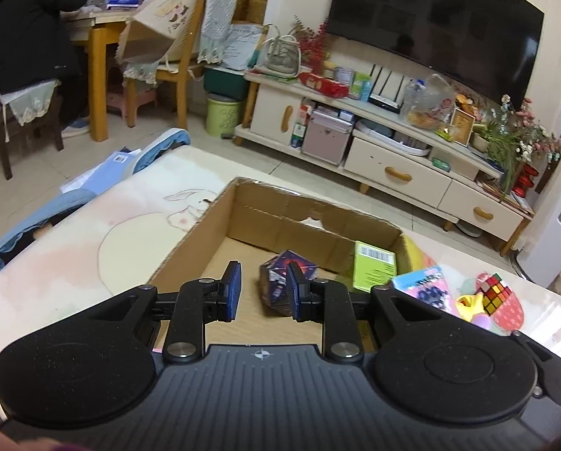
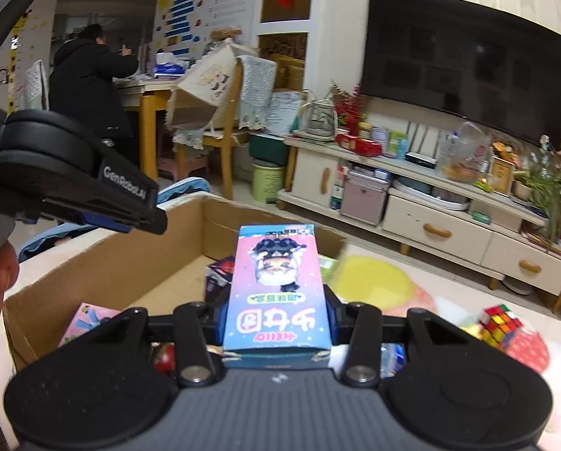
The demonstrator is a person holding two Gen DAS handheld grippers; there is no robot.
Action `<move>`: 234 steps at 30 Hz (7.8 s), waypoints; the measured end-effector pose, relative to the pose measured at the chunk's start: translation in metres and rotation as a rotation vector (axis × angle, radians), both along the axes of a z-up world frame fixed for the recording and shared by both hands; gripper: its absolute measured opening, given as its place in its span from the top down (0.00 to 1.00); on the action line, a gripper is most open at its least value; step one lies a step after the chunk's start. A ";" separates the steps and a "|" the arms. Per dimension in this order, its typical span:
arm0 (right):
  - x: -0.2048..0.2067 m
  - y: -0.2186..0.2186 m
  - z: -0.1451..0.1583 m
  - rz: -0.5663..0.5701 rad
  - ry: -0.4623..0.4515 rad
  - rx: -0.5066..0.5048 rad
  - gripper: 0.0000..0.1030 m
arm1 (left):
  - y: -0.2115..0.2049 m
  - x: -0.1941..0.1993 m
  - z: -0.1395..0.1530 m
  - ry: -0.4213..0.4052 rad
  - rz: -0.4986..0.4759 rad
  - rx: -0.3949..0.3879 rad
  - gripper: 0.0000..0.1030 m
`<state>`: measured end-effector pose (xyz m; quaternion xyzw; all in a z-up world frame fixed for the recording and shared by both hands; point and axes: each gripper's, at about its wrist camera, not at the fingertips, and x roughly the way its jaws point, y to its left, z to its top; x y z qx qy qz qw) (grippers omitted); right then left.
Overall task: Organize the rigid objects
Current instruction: 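Open both grippers to drop the two boxes into the cardboard box, then move the right gripper to the small upright blue box and close on it, then lift the small blue box with the right gripper and drop it into the cardboard box, then grasp the yellow toy with purple ball top with the right gripper and lift, then grasp the Rubik's cube with the left gripper while the right gripper holds the yellow toy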
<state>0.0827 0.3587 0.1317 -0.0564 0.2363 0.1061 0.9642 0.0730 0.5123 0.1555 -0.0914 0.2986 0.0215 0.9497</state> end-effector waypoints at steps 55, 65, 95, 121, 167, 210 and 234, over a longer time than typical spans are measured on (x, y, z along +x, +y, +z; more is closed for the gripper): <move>-0.086 -0.039 -0.085 -0.043 0.105 0.082 0.36 | -0.074 -0.056 -0.015 -0.061 -0.339 0.085 0.06; -0.072 -0.070 -0.095 -0.161 0.107 0.061 0.35 | -0.077 -0.053 -0.017 -0.036 -0.330 0.067 0.04; -0.063 -0.071 -0.048 -0.146 -0.001 0.103 0.78 | -0.077 -0.056 -0.013 -0.026 -0.286 0.077 0.03; -0.010 0.010 0.001 0.100 -0.074 0.086 0.77 | -0.008 -0.028 0.004 -0.067 0.081 0.063 0.00; -0.031 -0.149 -0.067 -0.356 0.005 0.179 0.09 | -0.048 -0.042 -0.009 -0.030 -0.186 0.084 0.00; -0.037 -0.246 -0.069 -0.451 0.110 0.616 0.63 | -0.084 -0.033 -0.026 0.029 -0.296 0.177 0.00; -0.059 -0.266 -0.094 -0.376 0.117 0.198 0.61 | -0.162 -0.015 -0.062 -0.038 -0.411 0.223 0.00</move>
